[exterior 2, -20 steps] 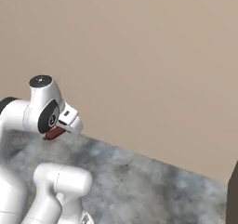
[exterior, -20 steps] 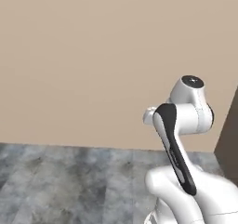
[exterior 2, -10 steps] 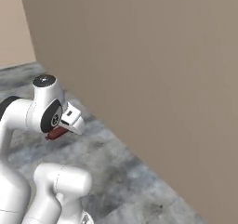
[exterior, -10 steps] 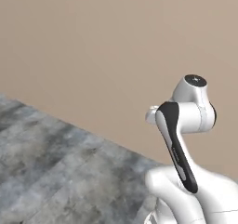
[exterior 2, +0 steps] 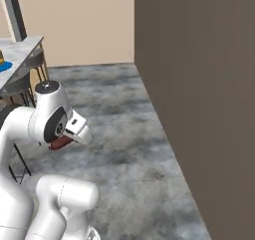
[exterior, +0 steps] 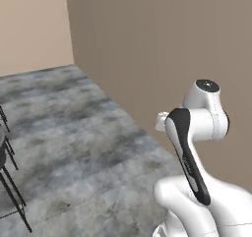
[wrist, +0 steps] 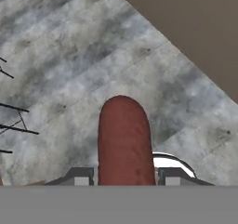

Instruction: Move the hot dog bun to the plate on the dining table and place the condiment next to that plate. Then navigate to the fridge and take the sausage and place it on the plate as well.

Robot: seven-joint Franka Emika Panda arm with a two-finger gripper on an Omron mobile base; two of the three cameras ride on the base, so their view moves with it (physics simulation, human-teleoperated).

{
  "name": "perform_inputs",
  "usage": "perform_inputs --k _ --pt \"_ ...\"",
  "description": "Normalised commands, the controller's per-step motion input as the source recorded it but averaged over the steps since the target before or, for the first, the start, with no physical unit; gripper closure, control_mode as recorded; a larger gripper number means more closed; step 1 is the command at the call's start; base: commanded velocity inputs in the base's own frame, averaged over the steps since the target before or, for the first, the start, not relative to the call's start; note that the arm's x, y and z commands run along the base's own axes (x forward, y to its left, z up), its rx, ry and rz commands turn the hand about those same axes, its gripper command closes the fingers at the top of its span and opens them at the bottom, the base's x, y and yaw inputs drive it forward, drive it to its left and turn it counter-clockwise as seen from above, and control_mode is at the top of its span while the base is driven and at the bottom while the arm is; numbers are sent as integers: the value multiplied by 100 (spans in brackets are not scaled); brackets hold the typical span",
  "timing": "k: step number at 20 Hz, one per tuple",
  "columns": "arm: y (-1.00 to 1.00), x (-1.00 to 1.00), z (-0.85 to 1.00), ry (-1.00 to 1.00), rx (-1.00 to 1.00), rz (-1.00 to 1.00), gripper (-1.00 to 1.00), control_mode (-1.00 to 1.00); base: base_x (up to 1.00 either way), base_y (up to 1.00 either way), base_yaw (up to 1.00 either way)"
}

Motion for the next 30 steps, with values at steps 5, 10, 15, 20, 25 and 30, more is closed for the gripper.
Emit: perform_inputs --k 5,10,15,20,25,30 --pt "0 0 0 0 0 0 100 100 95 -30 66" --pt "0 0 0 0 0 0 100 100 100 -43 46" --pt "0 0 0 0 0 0 100 100 100 -54 36" --pt "0 0 0 0 0 0 100 100 100 -61 33" --pt "0 0 0 0 0 0 100 100 100 -56 33" --pt "0 0 0 0 0 0 100 100 100 -54 37"
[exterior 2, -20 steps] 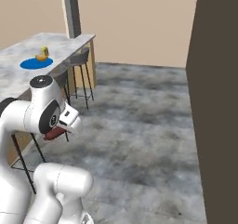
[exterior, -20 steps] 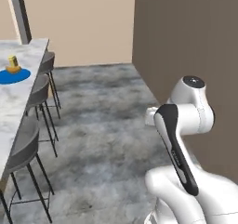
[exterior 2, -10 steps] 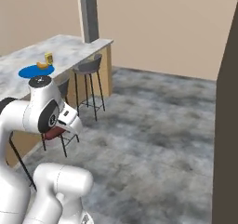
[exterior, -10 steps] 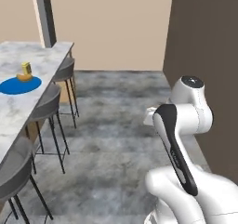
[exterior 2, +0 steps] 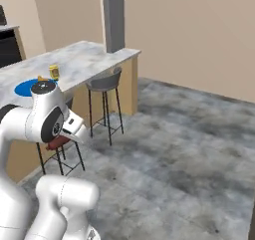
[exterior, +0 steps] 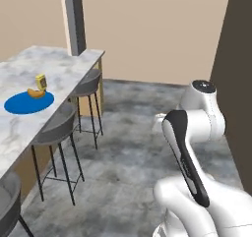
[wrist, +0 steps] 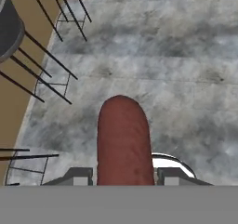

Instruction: Move the hot dog bun to the plate on the dining table and place the condiment next to that plate. Then navigate to the fridge and take the sausage and place it on the plate as well.

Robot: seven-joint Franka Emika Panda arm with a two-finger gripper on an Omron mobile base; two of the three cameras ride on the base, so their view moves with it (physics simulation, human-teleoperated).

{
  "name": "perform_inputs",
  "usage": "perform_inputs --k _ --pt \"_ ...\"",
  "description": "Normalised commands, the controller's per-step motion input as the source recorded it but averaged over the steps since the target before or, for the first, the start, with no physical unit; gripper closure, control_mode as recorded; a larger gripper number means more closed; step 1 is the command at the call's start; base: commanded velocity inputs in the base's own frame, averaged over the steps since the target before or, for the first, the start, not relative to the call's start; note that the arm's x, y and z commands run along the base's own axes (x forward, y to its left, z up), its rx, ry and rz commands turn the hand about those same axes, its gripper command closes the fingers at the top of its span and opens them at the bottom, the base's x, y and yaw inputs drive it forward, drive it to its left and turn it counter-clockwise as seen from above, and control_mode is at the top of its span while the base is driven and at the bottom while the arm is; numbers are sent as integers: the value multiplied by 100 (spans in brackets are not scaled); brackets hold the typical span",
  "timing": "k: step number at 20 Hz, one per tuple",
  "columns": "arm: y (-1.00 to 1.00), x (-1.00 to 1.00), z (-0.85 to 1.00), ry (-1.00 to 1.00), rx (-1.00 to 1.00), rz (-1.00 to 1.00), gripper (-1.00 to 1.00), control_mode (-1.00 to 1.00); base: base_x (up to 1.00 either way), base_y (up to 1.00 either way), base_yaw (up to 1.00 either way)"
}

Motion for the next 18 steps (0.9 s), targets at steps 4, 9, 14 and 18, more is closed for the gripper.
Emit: perform_inputs --k 4,9,14,18 --pt "0 0 0 0 0 0 100 100 100 -39 49" --pt "0 0 0 0 0 0 100 100 100 -31 59" --pt "0 0 0 0 0 0 100 100 87 -28 69" --pt "0 0 0 0 0 0 100 100 69 -23 78"
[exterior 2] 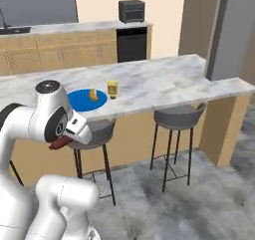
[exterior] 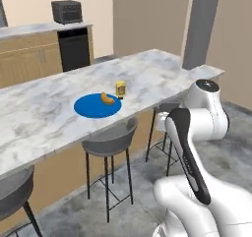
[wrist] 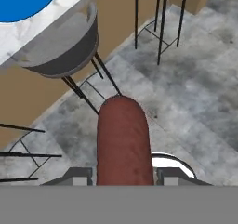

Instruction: Move the hot dog bun to the plate on the dining table and place the condiment next to that plate. Then navigate to the fridge and take the sausage and place it on the plate as well.

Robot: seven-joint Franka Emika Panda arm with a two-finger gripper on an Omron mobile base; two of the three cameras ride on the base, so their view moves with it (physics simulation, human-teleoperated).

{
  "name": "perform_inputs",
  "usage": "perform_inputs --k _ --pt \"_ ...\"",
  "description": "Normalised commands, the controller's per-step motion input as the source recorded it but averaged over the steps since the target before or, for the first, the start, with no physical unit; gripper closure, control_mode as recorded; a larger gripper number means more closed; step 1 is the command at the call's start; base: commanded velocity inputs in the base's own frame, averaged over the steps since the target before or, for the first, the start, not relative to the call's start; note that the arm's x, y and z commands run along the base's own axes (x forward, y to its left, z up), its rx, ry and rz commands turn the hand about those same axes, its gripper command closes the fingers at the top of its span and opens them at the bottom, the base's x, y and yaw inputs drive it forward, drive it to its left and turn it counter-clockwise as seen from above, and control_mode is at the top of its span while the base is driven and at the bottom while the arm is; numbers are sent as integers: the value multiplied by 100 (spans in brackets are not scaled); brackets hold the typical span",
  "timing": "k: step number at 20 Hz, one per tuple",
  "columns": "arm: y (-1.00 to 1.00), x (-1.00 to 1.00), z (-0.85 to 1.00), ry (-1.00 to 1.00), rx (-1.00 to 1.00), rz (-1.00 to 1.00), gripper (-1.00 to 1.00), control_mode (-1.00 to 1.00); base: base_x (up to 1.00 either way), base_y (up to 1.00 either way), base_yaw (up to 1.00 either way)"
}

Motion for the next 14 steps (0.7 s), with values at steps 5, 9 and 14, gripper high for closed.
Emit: perform_inputs --k 5,9,14 --pt "0 0 0 0 0 0 100 100 65 -23 78" --pt "0 0 0 0 0 0 100 100 68 -37 70" --pt "0 0 0 0 0 0 100 100 74 -65 47"
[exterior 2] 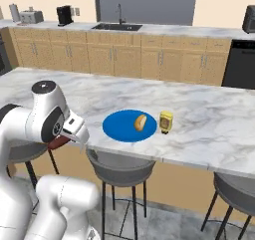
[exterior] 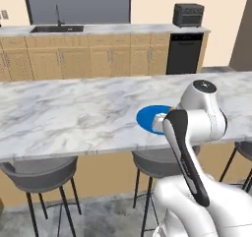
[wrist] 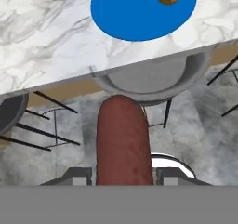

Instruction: Move the hot dog bun to the plate on the dining table and place the condiment next to that plate. Then navigate to the fridge and take the sausage and place it on the plate as well.

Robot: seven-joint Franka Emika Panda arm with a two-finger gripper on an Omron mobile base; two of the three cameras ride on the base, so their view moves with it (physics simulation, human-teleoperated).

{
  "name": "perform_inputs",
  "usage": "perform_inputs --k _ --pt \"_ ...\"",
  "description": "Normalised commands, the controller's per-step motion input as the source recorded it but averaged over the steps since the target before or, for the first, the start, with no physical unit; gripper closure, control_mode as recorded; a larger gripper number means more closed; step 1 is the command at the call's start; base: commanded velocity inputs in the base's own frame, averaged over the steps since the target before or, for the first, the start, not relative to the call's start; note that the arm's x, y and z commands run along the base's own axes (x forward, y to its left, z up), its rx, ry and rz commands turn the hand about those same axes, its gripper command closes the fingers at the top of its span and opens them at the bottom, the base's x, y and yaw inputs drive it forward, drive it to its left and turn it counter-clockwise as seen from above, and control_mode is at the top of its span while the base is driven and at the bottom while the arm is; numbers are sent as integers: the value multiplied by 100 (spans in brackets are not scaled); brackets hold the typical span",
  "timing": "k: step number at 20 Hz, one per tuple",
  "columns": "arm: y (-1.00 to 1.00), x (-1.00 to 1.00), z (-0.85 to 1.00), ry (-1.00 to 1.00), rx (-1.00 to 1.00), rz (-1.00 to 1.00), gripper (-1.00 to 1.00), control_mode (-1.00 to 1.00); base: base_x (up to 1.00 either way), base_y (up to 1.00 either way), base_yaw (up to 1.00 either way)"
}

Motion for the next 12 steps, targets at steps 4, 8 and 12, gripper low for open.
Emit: perform_inputs --k 4,8,12 --pt "0 0 0 0 0 0 100 100 68 -68 14" --pt "0 0 0 0 0 0 100 100 62 -64 7" --pt "0 19 0 5 0 0 100 -100 60 -10 0"
